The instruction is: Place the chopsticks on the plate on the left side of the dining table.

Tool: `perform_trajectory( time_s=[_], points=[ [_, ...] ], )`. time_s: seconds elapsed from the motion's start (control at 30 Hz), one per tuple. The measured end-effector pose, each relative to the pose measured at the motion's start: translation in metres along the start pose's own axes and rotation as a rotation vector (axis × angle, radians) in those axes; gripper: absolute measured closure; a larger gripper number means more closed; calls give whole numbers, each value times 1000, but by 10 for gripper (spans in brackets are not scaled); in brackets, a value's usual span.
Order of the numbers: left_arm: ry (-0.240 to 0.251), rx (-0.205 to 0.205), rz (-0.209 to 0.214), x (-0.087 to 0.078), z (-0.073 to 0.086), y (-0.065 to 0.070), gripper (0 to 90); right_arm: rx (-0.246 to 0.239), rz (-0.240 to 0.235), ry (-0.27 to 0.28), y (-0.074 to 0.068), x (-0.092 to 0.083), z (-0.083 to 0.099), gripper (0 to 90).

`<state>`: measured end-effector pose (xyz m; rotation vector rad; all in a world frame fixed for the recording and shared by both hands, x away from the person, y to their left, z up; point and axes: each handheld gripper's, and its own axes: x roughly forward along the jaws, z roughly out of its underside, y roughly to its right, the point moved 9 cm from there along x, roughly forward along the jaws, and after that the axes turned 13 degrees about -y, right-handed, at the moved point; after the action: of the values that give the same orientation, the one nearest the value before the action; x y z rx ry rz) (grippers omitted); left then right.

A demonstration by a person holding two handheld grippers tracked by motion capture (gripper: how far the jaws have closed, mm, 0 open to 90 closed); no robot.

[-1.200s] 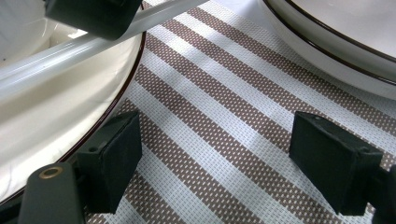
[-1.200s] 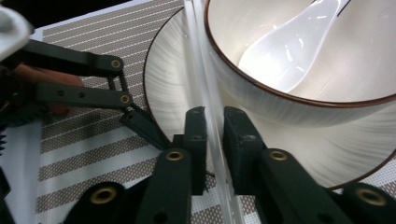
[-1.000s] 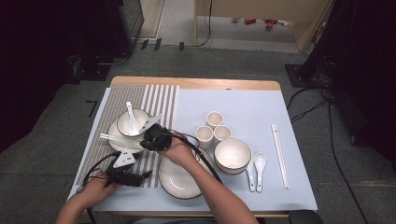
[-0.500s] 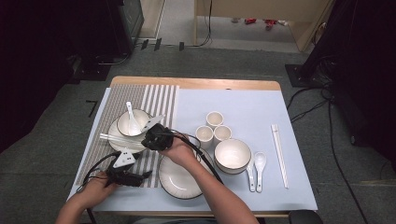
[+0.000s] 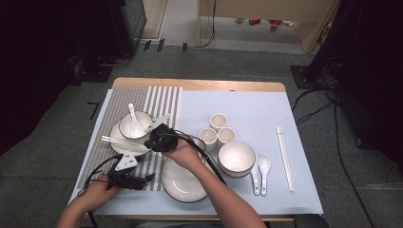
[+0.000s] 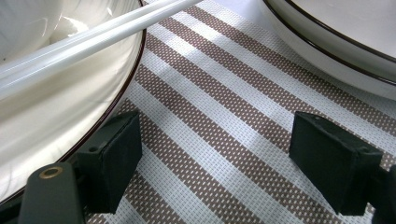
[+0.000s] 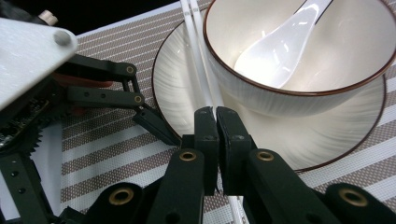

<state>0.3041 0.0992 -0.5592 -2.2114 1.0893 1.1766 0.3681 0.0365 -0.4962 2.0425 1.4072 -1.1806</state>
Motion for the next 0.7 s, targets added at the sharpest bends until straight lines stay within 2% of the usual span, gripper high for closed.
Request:
perform_trajectory(
  time_s=[0.17, 0.37, 0.4, 0.53, 0.7],
  points=[
    [-1, 1, -1, 0, 0, 0, 175, 2, -11, 6, -4, -12, -1, 845],
    [-1, 1, -1, 0, 0, 0, 175, 3, 3, 16, -6, -24, -2, 840],
    [-1, 0, -1, 0, 0, 0, 175, 3, 8, 30, -6, -31, -4, 822],
    [0, 2, -2, 0, 0, 0, 175, -6, 32, 32, -5, -37, -3, 796],
    [-2, 3, -2, 0, 0, 0, 175, -3, 24, 20, -5, -43, 2, 711]
  ],
)
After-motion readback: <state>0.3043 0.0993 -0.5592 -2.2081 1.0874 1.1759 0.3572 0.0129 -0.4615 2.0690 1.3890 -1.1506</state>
